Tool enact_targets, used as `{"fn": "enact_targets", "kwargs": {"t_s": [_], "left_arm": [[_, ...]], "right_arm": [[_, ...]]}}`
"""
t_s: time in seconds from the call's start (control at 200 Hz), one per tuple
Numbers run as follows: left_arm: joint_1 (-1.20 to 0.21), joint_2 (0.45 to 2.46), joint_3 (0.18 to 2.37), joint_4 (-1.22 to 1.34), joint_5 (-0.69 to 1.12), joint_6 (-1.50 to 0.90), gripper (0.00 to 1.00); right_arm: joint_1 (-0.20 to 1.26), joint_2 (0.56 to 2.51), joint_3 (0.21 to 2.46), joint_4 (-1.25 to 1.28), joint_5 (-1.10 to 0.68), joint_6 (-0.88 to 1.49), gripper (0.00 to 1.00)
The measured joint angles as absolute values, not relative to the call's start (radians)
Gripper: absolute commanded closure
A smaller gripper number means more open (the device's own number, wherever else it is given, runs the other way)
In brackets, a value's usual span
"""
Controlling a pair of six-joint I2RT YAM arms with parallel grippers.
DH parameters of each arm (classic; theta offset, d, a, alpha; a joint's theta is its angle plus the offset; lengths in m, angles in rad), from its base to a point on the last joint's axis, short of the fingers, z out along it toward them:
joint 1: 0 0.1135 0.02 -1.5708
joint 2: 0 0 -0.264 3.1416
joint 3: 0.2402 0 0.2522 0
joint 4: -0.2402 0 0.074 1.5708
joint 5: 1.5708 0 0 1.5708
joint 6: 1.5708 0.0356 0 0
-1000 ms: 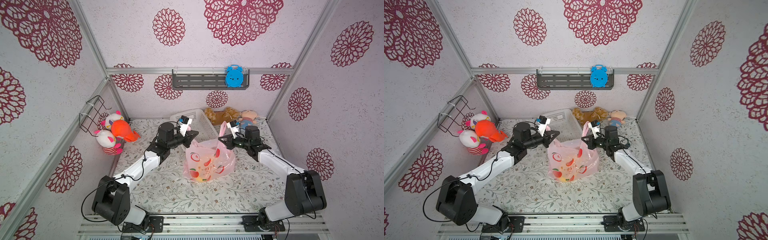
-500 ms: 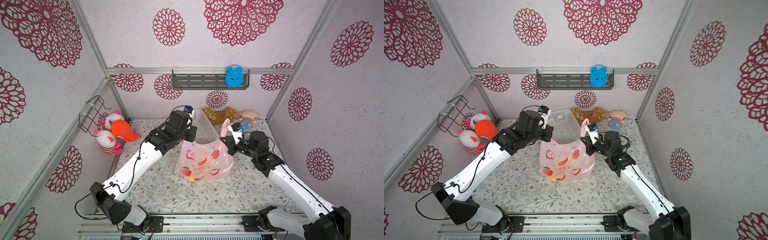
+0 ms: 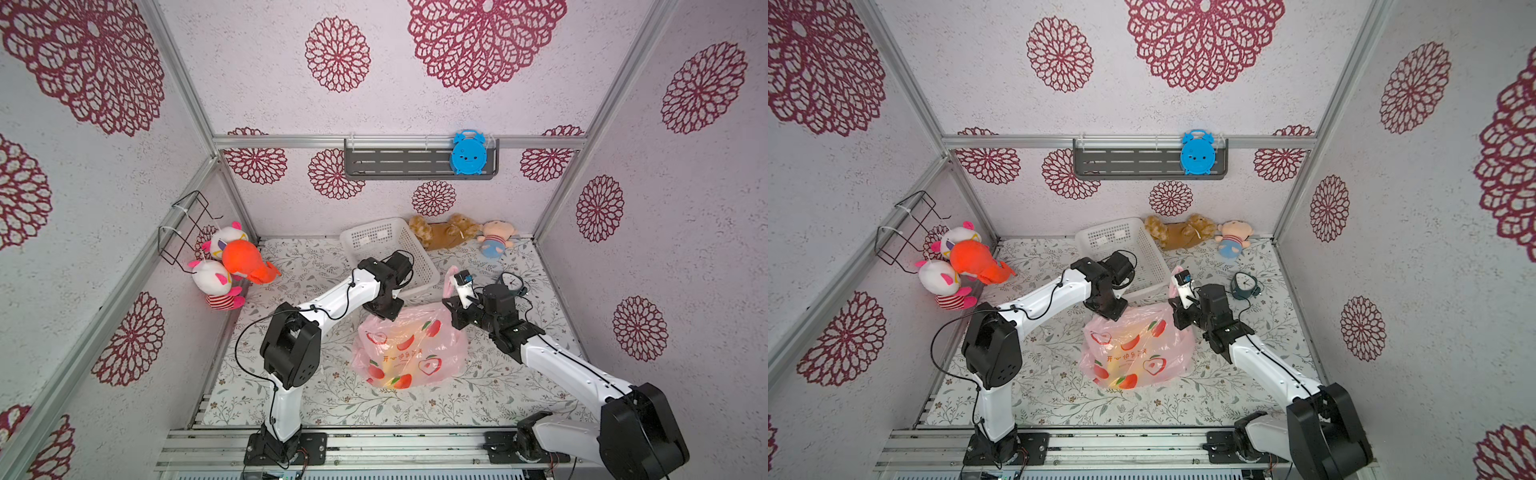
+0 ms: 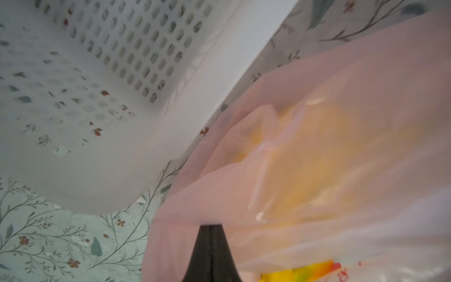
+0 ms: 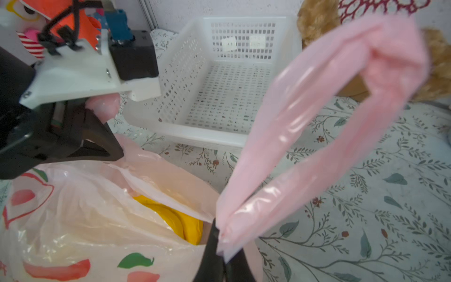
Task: Place the banana into a plastic bag & tie a knot
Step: Adjust the plastic bag at the center of the board.
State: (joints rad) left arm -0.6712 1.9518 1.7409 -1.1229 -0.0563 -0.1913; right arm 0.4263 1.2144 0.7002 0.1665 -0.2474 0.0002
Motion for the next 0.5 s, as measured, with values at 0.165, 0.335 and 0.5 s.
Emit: {"fn": "enact_targets", "kwargs": {"t_s": [0.165,0.335,0.5], "left_arm": [[-0.621,1.803,1.745,-1.066,0.071,-0.159,0.2],[-0.553,1.65,1.614,-0.948,0.165,-0.173,0.03],[-0.552,1.497,1.46,-0.839,0.155,-0.211,0.03]], "right_arm": [[0.426,1.197,0.707,0.188,-0.264,0.002,1.0],[0.424,1.197,0.707,0.176,-0.277,0.001,1.0],[0.413,1.198,0.707,0.16,-0.311,0.001,1.0]]}}
